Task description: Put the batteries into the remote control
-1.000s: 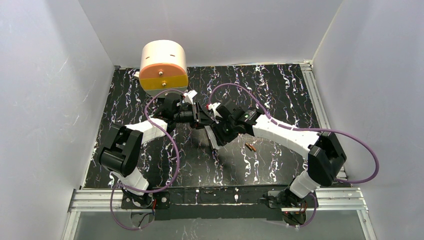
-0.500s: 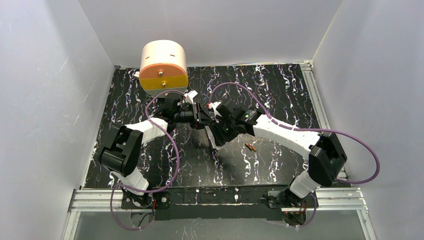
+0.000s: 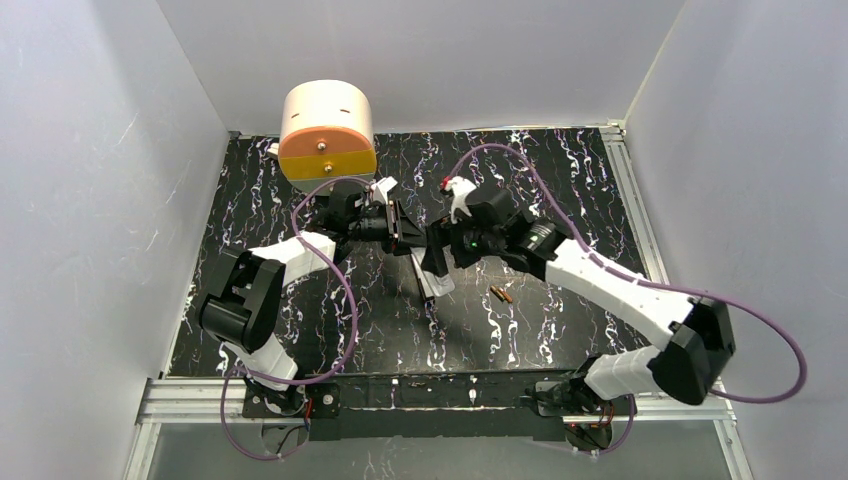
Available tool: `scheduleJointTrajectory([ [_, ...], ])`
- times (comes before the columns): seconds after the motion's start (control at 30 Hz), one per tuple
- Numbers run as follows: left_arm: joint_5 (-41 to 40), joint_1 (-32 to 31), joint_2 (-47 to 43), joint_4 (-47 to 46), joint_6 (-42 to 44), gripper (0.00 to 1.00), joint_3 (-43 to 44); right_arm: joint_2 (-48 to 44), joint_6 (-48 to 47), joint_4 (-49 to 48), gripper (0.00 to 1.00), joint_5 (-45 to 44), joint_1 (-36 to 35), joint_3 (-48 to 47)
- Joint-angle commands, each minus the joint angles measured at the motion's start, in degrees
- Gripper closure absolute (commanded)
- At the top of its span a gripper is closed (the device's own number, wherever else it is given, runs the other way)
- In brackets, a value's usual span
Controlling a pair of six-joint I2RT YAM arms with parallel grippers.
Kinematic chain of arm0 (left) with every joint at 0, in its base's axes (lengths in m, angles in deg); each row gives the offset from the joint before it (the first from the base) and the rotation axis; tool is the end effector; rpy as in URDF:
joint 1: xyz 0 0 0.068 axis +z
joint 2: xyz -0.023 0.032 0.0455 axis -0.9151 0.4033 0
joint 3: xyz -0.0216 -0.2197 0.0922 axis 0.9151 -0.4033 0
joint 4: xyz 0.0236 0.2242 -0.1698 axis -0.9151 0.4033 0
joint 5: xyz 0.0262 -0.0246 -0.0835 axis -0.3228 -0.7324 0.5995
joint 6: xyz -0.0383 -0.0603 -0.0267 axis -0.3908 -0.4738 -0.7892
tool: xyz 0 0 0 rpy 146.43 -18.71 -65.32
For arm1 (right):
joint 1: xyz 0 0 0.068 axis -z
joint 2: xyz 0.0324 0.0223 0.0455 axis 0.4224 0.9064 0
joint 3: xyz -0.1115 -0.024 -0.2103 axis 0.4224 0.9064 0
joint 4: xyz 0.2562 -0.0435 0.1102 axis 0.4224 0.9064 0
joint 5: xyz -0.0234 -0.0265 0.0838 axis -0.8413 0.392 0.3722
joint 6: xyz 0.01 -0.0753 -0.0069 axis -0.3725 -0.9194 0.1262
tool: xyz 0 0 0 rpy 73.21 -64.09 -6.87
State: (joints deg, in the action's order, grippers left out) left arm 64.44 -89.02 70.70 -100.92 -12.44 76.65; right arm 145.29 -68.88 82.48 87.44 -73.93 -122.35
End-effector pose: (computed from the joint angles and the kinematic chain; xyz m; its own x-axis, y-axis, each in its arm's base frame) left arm 0.3236 -0.1934 0.1573 -0.9584 -0.1290 -0.2545 0.2198 0.2347 -0.9469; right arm 0.2312 0.2744 0.2581 -0.6276 -0.2465 -0.7385 -0.6344 0.7118 0.3015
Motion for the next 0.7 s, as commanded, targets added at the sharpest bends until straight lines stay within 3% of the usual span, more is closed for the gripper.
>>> scheduleJointTrajectory([
  [0.0, 2.4, 0.8, -0.8, 0.1, -2.0, 1.0, 2.8, -5.5, 7.9, -13.6, 0.09, 1.2, 1.1, 4.9],
  [0.23, 1.4, 1.6, -2.2, -4.1, -11.4, 1.0, 4.2, -15.3, 25.8, -31.9, 0.09, -11.6, 1.1, 16.1],
  [0.53, -2.2, 2.9, -5.0, -13.5, -24.2, 1.0, 5.0, -26.0, 34.0, -35.9, 0.01, -25.4, 1.2, 22.7],
  [0.67, -5.2, 4.0, -5.6, -23.4, -33.5, 1.0, 3.7, -27.4, 39.2, -38.3, 0.01, -28.6, 1.2, 25.4],
])
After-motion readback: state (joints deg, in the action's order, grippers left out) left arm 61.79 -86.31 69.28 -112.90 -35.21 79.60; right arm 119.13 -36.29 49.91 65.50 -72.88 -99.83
